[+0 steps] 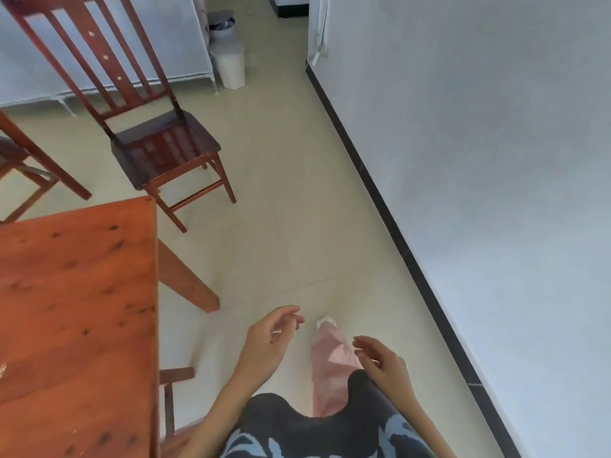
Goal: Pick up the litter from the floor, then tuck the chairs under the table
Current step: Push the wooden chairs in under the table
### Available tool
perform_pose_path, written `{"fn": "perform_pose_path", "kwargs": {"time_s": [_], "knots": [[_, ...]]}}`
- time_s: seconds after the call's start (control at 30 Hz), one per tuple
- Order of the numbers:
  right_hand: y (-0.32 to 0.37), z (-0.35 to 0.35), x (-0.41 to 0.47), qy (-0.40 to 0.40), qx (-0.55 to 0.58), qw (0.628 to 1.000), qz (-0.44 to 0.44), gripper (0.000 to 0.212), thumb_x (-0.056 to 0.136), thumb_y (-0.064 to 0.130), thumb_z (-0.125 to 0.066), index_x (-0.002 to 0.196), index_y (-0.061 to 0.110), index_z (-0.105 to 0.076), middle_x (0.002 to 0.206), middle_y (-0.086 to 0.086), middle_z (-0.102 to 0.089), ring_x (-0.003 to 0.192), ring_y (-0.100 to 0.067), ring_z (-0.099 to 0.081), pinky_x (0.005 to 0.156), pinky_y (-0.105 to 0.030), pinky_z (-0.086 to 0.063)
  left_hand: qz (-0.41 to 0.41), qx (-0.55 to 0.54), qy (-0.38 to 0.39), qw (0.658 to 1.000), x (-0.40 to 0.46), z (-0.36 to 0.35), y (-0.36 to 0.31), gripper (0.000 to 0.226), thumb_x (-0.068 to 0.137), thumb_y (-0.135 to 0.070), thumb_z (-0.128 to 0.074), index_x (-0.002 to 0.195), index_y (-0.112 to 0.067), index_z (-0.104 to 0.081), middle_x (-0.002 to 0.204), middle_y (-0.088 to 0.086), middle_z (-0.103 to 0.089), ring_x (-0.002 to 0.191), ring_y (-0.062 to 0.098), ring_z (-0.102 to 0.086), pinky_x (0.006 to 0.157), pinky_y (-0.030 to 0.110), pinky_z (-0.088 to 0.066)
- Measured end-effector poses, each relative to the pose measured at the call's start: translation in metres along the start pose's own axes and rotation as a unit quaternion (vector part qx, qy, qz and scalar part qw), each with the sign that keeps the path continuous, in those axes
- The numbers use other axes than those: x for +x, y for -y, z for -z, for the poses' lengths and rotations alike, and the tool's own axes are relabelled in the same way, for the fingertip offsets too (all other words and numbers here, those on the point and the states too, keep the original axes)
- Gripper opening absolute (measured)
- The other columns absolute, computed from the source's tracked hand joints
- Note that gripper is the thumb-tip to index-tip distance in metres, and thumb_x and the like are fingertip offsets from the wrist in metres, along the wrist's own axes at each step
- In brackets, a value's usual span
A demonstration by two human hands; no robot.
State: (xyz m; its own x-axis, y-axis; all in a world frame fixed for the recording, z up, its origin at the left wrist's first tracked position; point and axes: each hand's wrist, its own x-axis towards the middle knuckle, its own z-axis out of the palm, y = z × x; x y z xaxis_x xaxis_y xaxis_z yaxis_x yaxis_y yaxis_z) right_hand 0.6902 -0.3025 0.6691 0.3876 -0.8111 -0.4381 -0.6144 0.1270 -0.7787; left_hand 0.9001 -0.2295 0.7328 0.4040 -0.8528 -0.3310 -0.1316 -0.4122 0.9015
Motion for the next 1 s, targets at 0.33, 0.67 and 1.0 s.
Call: {"fn": "perform_pose_path", "kwargs": {"time_s": [0.33,0.67,1.0], "knots": [[0.169,0.060,0.267,0.112,-0.103,0.978,0.144,0.026,0.091,0.009,-0.051,0.113,0.017,-0.062,0.102,0.016,-0.061,0.083,0.010,-0.056,0.072,0.004,-0.038,0.106,-0.053,-0.094,0.989,0.174,0.023,-0.044,0.028,0.091,-0.004,-0.051,0.096,-0.029,-0.061,0.088,-0.007,-0.073,0.081,0.002,-0.067,0.070,0.008,-0.048],[0.278,0.032,0.489,0.115,-0.098,0.978,0.142,0.026,0.091,0.011,-0.052,0.113,0.019,-0.061,0.102,0.015,-0.063,0.092,-0.002,-0.060,0.073,0.004,-0.039,0.083,-0.030,-0.108,0.990,0.419,0.117,-0.087,0.022,0.092,-0.008,-0.049,0.099,-0.026,-0.059,0.091,-0.007,-0.069,0.079,-0.005,-0.064,0.073,0.006,-0.047],[0.390,0.015,0.665,0.117,-0.094,0.984,0.101,0.026,0.090,0.010,-0.053,0.114,0.017,-0.061,0.104,0.011,-0.063,0.090,-0.001,-0.058,0.071,0.006,-0.038,0.028,0.020,-0.110,0.993,0.647,0.241,-0.176,0.019,0.093,-0.009,-0.048,0.103,-0.021,-0.060,0.087,-0.012,-0.067,0.075,-0.014,-0.060,0.073,0.000,-0.041]]}}
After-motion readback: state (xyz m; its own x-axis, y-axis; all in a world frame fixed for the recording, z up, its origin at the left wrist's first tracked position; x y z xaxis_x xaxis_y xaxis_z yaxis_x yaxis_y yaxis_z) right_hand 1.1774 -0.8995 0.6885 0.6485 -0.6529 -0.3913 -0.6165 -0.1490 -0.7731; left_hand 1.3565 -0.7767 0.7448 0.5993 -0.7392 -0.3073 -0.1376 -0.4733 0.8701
